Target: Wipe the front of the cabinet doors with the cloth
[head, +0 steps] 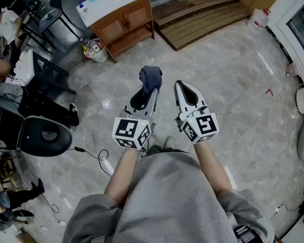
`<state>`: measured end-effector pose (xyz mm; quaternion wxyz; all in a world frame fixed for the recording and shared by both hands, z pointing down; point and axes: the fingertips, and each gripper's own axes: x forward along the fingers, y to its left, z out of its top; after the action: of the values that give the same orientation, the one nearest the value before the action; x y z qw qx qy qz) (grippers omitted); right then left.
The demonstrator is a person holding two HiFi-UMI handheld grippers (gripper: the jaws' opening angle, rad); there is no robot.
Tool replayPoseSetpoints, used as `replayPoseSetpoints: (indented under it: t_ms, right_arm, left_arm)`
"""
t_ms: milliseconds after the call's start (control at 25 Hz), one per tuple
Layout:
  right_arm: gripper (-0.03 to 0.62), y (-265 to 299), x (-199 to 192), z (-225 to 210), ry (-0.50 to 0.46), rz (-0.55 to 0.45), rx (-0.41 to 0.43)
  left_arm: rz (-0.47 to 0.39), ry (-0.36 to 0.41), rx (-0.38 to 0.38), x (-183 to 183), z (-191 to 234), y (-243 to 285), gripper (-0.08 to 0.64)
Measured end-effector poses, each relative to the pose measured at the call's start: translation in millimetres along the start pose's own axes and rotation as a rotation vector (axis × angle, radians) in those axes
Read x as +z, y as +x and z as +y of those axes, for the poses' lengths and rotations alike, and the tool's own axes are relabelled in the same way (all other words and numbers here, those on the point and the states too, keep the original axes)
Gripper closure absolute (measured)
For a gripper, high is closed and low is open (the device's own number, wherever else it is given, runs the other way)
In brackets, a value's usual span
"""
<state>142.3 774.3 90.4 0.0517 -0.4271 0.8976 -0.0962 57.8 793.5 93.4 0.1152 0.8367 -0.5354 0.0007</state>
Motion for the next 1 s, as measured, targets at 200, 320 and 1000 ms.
replayPoseSetpoints:
  t_ms: [200, 320, 1000]
  right_arm:
    - [0.581, -10, 0, -21, -0.015, 0.0, 0.014]
    - [0.581, -10, 0, -27, 0.008, -0.013, 0.04]
    - [0.581, 74, -17, -62, 0.032, 0.033, 0.038]
  left_arm:
    - [0.007, -0.007, 0.011, -8, -16, 14, 0.466]
    - [0.023, -0.002, 0.007, -11, -20, 22, 0.466]
    - [0.057, -0.02, -0.012, -13, 42, 93, 0.466]
